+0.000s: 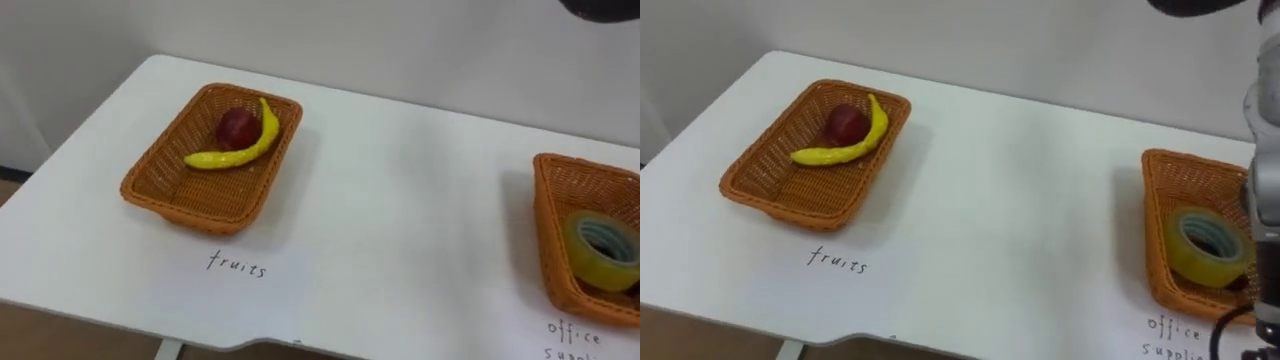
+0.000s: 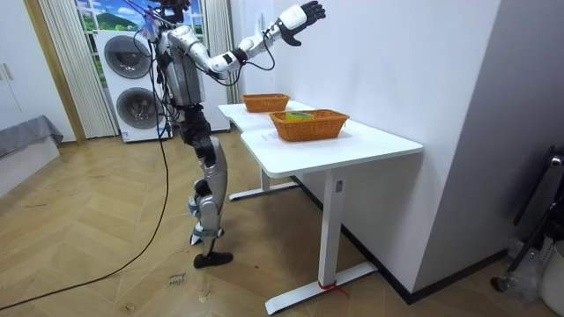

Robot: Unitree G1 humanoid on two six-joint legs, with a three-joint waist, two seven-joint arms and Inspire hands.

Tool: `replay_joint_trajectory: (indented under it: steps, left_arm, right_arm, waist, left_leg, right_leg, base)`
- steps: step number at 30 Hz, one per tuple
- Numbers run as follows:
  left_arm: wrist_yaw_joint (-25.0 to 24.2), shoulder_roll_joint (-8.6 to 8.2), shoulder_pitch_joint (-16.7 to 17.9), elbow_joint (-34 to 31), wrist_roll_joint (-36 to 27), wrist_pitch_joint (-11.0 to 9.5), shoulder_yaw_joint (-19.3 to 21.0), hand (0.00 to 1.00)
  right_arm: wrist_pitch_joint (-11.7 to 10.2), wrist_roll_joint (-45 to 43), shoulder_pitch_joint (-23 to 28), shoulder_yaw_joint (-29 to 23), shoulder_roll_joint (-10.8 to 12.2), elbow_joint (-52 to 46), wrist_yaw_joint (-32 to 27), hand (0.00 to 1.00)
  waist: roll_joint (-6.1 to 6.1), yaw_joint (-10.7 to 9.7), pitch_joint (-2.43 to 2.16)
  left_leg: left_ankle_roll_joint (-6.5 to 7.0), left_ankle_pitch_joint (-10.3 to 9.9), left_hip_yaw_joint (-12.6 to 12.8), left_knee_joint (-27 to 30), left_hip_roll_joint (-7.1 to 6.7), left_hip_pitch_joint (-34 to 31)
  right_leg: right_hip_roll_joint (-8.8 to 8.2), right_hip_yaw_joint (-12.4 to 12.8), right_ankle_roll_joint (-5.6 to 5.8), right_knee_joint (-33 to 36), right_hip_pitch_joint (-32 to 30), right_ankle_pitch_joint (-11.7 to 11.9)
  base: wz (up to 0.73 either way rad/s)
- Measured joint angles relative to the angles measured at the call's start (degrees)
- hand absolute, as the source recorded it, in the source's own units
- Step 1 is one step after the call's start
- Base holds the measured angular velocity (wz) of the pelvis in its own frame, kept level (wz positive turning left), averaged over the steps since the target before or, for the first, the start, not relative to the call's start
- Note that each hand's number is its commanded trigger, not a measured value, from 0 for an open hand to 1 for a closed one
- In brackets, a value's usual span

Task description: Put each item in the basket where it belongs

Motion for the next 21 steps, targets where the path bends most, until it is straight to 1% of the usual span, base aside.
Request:
replay_joint_trajectory:
  steps: [2,3,4,5,6,7,9,11,13,14,17,18,21]
  left_arm:
    - [0.01,-0.22,0.16,-0.02,0.37,-0.50,0.04,0.00]
    - [0.01,-0.22,0.27,-0.02,0.44,-0.59,0.04,0.00]
    - [0.00,-0.23,0.61,-0.03,0.52,-1.10,0.04,0.00]
    - [0.05,-0.24,1.12,0.00,0.45,-1.80,0.04,0.00]
    - [0.12,-0.24,1.29,0.00,0.43,-2.02,0.04,0.00]
    - [0.27,-0.25,1.70,0.00,0.42,-2.49,0.02,0.00]
    - [0.60,-0.19,2.01,0.01,0.27,-2.90,0.00,0.00]
    - [0.86,-0.38,2.31,0.01,0.11,-3.24,-0.09,0.00]
    - [1.42,-0.47,2.47,0.01,0.09,-3.57,-0.05,0.00]
    - [1.79,-0.60,2.42,-0.01,0.12,-4.00,-0.05,0.00]
    - [1.83,-1.18,2.32,0.02,0.09,-4.54,-0.05,0.00]
    - [1.83,-1.52,2.75,0.03,0.09,-4.90,-0.01,0.00]
    - [1.90,-1.77,2.93,0.01,0.14,-5.29,0.03,0.00]
  right_arm:
    - [0.00,0.48,3.25,-1.95,0.03,-2.08,-1.73,0.00]
    - [0.01,0.47,4.06,-2.34,0.03,-2.89,-2.13,0.00]
    - [-0.02,0.57,6.30,-3.63,0.05,-5.58,-2.70,0.00]
    - [-0.87,1.73,8.07,-4.68,0.11,-7.57,-3.57,0.00]
    - [-1.35,2.38,8.80,-5.27,0.17,-8.34,-3.98,0.00]
    - [-2.45,3.01,9.94,-6.05,0.31,-8.98,-4.99,0.00]
    - [-3.32,3.09,11.00,-6.94,0.91,-9.89,-6.69,0.00]
    - [-4.77,3.24,12.17,-8.23,1.65,-10.45,-9.03,0.00]
    - [-5.57,3.23,13.23,-9.27,1.96,-10.48,-10.68,0.00]
    - [-6.31,3.27,14.49,-10.70,1.99,-10.55,-11.59,0.00]
    - [-7.45,3.26,17.11,-13.14,2.51,-10.68,-14.32,0.00]
    - [-7.92,3.23,18.11,-14.02,2.67,-10.68,-15.39,0.00]
    - [-9.21,4.80,20.97,-15.92,3.27,-10.72,-18.01,0.00]
  waist:
    - [-0.08,-0.04,0.01]
    - [-0.09,-0.44,0.01]
    - [-0.17,-1.28,-0.02]
    - [-0.15,-1.66,-0.02]
    - [-0.17,-1.66,0.00]
    - [-0.06,-1.67,0.03]
    - [-0.21,-3.07,-0.03]
    - [0.23,-3.40,0.26]
    - [0.35,-4.23,0.20]
    - [0.37,-4.49,0.20]
    - [0.70,-4.72,0.02]
    - [1.07,-4.86,0.02]
    - [1.49,-5.01,0.03]
  left_leg:
    - [-0.11,0.01,1.43,-0.41,0.41,-0.08]
    - [-0.16,-0.02,1.54,-0.41,0.46,-0.17]
    - [-0.20,-0.05,1.62,-0.60,0.52,-0.15]
    - [-0.28,-0.12,2.25,-0.73,0.67,0.19]
    - [-0.33,-0.16,2.63,-0.83,0.75,0.48]
    - [-0.44,-0.32,3.06,-1.12,0.96,0.99]
    - [-0.54,-0.41,3.21,-1.21,1.13,1.04]
    - [-0.81,-0.65,4.17,-1.44,1.48,1.63]
    - [-0.89,-0.73,4.19,-1.48,1.62,1.94]
    - [-0.90,-0.73,4.34,-1.46,1.68,1.96]
    - [-0.90,-0.73,4.76,-1.44,1.71,2.25]
    - [-0.91,-0.73,5.11,-1.45,1.74,2.44]
    - [-0.96,-0.86,5.44,-1.65,1.83,2.53]
  right_leg:
    - [0.25,0.16,-0.43,-0.02,-0.88,0.30]
    - [0.29,0.20,-0.44,-0.02,-0.93,0.30]
    - [0.34,0.22,-0.44,-0.02,-0.87,0.30]
    - [0.48,0.52,-0.44,-0.03,-0.78,0.30]
    - [0.57,0.96,-0.44,-0.04,-0.73,0.30]
    - [0.82,1.60,-0.52,-0.07,-0.58,0.35]
    - [0.96,1.65,-0.59,-0.07,-0.60,0.39]
    - [1.30,1.90,-0.77,-0.09,-0.48,0.51]
    - [1.40,1.89,-0.77,-0.03,-0.24,0.51]
    - [1.42,1.89,-0.78,-0.05,-0.26,0.51]
    - [1.44,1.91,-0.81,0.01,-0.19,0.53]
    - [1.44,1.93,-0.83,0.03,-0.21,0.55]
    - [1.49,1.94,-0.88,0.04,-0.24,0.58]
  base:
    - [-0.34]
    - [-0.16]
    - [-0.08]
    - [-0.13]
    - [-0.28]
    - [-0.22]
    - [-0.13]
    - [-0.23]
    - [-0.06]
    - [-0.04]
    - [-0.07]
    - [-0.12]
    - [-0.09]
